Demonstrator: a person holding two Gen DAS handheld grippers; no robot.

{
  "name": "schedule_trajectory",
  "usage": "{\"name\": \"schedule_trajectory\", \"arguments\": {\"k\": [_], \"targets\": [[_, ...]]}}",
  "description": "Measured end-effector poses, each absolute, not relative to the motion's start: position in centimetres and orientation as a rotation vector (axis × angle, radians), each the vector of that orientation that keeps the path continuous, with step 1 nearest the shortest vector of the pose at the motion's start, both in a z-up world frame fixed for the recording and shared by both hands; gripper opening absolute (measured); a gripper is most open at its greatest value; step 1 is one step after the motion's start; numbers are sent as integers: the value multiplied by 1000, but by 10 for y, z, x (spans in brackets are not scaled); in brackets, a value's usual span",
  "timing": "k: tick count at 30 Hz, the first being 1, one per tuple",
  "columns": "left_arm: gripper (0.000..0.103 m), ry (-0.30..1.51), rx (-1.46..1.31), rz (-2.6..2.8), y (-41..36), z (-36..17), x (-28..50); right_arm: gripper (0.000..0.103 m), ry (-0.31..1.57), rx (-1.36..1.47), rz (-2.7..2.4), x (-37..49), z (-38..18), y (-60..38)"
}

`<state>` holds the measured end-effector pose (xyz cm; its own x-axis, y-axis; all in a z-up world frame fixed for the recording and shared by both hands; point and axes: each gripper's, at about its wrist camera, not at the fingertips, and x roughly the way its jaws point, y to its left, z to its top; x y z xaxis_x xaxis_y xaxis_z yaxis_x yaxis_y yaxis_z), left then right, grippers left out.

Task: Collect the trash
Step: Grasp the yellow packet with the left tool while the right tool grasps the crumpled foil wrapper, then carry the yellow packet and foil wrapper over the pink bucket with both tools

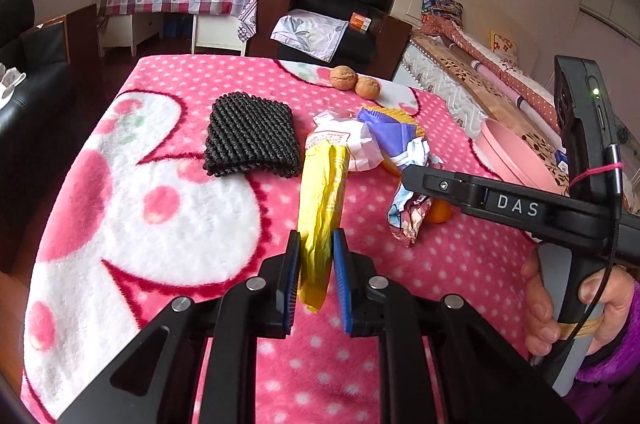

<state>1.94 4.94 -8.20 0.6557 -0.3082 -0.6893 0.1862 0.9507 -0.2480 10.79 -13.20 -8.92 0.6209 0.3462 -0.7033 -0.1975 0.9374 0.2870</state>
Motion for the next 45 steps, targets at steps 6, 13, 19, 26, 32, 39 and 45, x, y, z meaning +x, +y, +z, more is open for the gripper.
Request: {"name": "schedule_trajectory", "arguments": {"k": [6, 13, 19, 26, 32, 39, 45], "targets": [[15, 808, -177, -278, 53, -83, 19, 45, 812, 167, 332, 107, -86, -132], [15, 802, -173, -277, 52, -80, 18, 26, 806, 145, 335, 100, -85, -132], [15, 788, -170, -275, 50, -73, 16, 23, 785, 156, 336, 92, -79, -141], [15, 768, -169, -272, 47, -63, 12, 23, 758, 184, 360, 80, -67, -152], [15, 752, -182, -262, 45, -56, 9, 23, 715, 185, 391, 69, -52, -157], [15, 739, -178, -263, 41, -47, 4, 23, 689, 179, 400, 62, -45, -160], [15, 738, -178, -261, 39, -44, 3, 23, 674, 165, 410, 57, -41, -160]]}}
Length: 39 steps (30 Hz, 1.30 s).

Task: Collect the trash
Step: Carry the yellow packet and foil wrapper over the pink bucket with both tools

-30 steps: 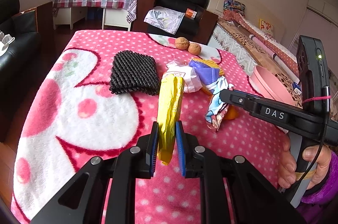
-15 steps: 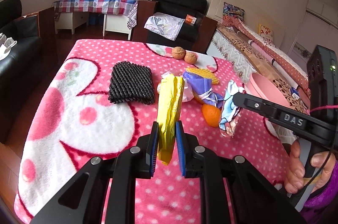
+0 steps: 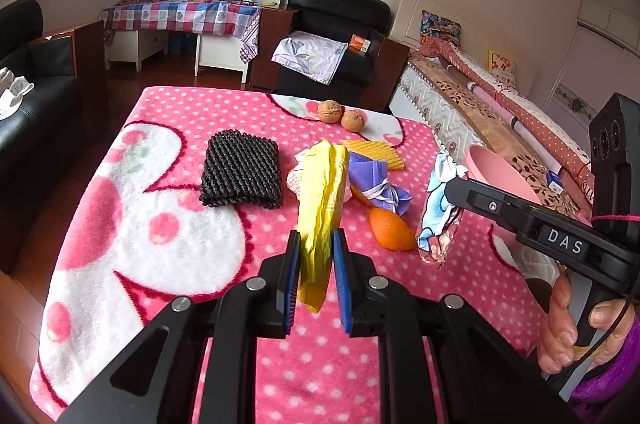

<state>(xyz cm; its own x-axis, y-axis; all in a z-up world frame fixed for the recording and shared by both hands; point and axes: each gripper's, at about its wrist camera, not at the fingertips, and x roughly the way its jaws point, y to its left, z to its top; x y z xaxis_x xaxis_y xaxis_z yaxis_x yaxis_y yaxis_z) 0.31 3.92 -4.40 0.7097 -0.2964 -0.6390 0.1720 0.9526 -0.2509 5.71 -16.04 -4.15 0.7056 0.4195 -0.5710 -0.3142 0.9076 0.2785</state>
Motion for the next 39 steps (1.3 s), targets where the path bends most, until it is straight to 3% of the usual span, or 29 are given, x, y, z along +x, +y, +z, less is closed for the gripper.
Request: {"name": "schedule_trajectory", "arguments": {"k": [21, 39], "targets": [[15, 751, -155, -252, 22, -41, 3, 23, 633, 197, 413, 50, -33, -173], [15, 747, -61, -253, -44, -28, 39, 23, 596, 290, 332, 51, -35, -232]]}}
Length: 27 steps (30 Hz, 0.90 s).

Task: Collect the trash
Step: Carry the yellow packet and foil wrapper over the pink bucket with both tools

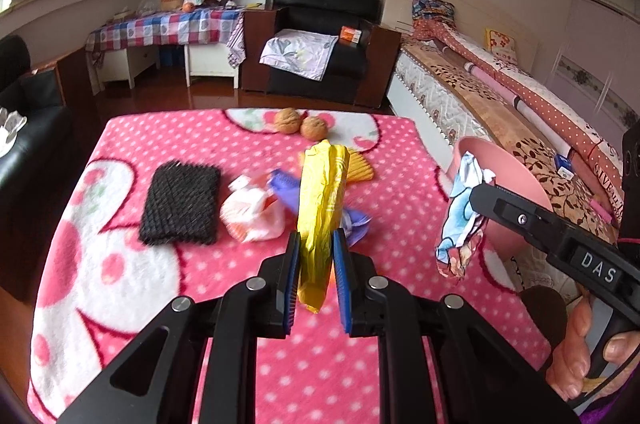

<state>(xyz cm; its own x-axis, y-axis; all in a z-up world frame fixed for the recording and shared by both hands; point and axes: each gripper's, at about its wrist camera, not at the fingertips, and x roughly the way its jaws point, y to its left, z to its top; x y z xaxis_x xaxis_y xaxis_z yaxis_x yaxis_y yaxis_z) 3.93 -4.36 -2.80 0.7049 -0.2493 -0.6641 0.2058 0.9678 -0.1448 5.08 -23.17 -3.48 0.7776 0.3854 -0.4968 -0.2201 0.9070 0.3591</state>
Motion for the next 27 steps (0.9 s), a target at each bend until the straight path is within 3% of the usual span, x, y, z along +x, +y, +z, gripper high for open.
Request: {"name": "schedule_trajectory", "arguments": {"k": [14, 27], "targets": [[15, 728, 14, -341, -126, -16, 73, 23, 531, 400, 153, 51, -36, -321], [15, 760, -90, -560, -186, -16, 96, 23, 484, 498, -12, 44, -50, -408]]}}
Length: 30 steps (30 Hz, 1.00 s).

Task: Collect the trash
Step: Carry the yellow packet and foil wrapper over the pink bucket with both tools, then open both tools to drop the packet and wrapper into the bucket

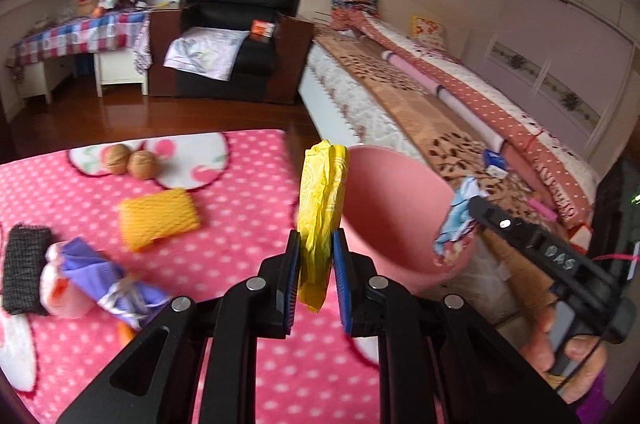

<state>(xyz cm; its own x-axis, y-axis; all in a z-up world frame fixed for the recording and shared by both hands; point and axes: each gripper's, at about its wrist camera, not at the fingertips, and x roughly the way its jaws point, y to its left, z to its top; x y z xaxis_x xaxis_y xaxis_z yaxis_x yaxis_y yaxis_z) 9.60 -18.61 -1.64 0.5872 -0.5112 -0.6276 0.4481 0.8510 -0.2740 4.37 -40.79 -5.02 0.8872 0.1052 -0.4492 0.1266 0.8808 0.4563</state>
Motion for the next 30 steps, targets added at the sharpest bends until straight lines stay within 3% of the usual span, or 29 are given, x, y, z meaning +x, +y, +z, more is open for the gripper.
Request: {"name": "schedule_trajectory", "arguments": {"k": [21, 27, 30], "targets": [[16, 879, -27, -646, -290, -45, 128, 23, 521, 542, -88, 58, -86, -451], [32, 887, -20, -637, -295, -51, 132, 24, 533, 543, -97, 61, -90, -452], [38, 886, -26, -634, -294, -52, 132, 31, 547, 566, -98, 62, -93, -455]]}}
